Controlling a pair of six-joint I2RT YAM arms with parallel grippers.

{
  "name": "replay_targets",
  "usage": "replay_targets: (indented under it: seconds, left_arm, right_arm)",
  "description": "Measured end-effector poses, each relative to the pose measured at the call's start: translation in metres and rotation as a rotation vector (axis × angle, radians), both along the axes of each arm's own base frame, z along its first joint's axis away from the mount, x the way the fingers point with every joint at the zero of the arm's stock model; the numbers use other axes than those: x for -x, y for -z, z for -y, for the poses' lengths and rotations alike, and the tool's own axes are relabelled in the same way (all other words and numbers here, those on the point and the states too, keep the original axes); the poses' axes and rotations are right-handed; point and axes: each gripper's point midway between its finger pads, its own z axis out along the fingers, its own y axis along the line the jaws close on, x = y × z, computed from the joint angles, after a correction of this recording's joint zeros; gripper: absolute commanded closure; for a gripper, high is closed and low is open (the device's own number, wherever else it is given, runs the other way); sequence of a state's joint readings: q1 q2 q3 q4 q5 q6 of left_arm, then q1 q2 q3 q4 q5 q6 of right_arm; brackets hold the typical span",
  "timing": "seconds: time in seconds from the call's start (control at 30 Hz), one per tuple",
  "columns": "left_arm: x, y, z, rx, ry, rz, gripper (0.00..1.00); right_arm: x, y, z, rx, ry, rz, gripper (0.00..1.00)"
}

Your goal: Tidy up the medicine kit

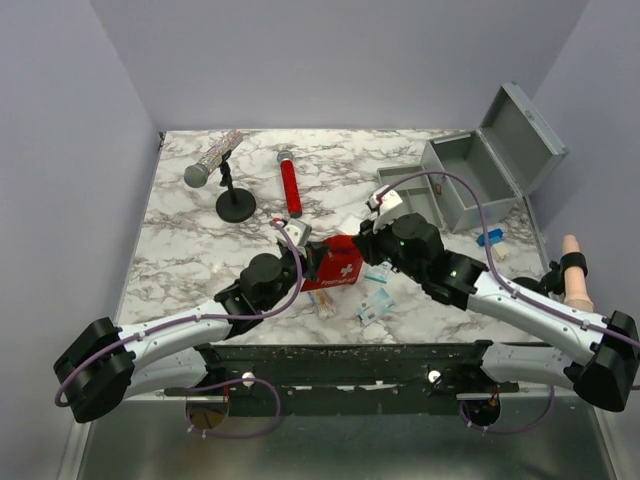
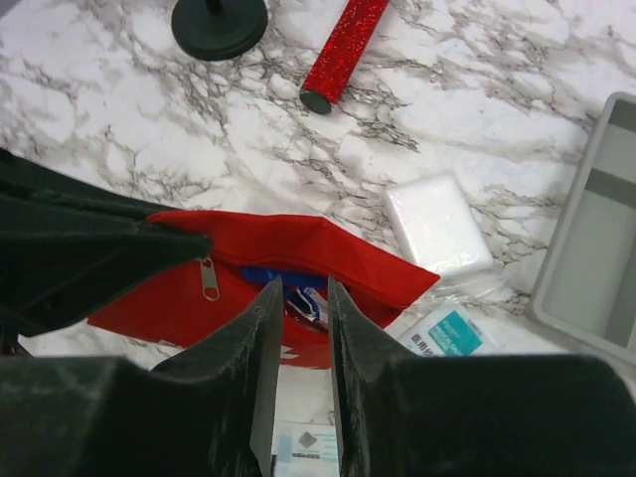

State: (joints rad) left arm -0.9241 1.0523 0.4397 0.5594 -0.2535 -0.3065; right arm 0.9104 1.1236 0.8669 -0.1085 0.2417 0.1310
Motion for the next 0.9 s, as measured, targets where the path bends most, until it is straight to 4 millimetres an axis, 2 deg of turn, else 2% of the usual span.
replay_targets:
  seconds: [0.07,0.13,0.33,0.5,0.73,0.8,0.9]
  left_arm:
    - [0.000,0.000,0.000,0.000,0.000,0.000,1.00]
    - [0.000,0.000,0.000,0.001,0.000,0.001,1.00]
    - [0.003,-0.002,-0.001,0.007,0.007,0.017,1.00]
    - [0.005,-0.003,0.002,0.004,0.022,0.028,1.00]
    - [0.006,-0.004,0.003,-0.001,0.034,0.036,1.00]
    - [0.006,-0.005,0.003,0.001,0.034,0.039,1.00]
    - [0.006,-0.006,0.003,0.008,0.026,0.036,1.00]
  right_arm:
    - [-0.002,-0.001,0.001,-0.015,0.012,-0.007,0.82]
    - [-0.004,0.008,0.000,-0.008,0.022,-0.032,0.85]
    - [-0.004,0.048,-0.013,0.048,0.000,-0.130,0.86]
    - [0.001,0.066,-0.027,0.056,-0.059,-0.187,0.86]
    - [0.014,0.059,-0.048,0.004,-0.196,-0.199,0.83]
    - [0.015,0.055,-0.045,-0.004,-0.191,-0.188,0.79]
    - [0.008,0.039,-0.030,-0.012,-0.112,-0.140,0.73]
